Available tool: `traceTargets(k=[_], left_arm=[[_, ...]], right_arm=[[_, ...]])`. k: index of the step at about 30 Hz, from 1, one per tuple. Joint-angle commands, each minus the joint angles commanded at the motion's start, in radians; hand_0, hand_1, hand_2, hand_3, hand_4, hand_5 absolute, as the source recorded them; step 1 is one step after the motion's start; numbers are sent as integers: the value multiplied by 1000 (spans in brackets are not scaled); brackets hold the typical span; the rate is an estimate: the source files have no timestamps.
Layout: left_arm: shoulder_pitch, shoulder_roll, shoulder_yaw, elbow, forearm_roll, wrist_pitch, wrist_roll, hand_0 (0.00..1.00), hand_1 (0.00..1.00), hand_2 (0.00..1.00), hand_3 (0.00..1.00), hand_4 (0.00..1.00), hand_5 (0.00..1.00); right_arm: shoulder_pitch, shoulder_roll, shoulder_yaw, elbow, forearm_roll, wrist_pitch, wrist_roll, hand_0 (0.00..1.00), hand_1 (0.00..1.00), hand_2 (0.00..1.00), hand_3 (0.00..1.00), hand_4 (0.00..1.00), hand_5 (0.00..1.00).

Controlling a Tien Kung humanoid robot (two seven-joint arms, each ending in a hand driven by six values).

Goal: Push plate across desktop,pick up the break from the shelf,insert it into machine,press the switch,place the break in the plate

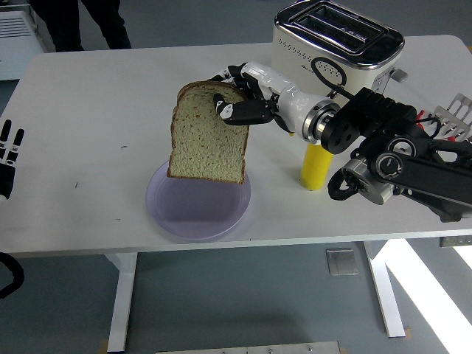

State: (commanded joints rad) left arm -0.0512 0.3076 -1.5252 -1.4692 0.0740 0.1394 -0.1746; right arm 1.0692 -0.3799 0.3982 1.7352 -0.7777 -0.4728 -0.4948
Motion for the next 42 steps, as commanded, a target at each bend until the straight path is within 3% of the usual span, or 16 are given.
traceTargets(k=[11,21,42], left_arm=[[-36,6,9,19,5,-1,2,817,757,705,751,755,983],[-39,6,14,21,4,-1,1,818,758,705,751,755,985],[-42,6,14,24,2,1,-1,819,757,706,753,756,990]], right_arm=[[-30,90,-99,-100,-34,-15,10,452,459,481,424,176,2],[-34,133,-137,-214,-25,-42,25,452,461,482,425,178,2],[-17,170,-126,-230,-7,-55,20,444,470,547,490,157,2]])
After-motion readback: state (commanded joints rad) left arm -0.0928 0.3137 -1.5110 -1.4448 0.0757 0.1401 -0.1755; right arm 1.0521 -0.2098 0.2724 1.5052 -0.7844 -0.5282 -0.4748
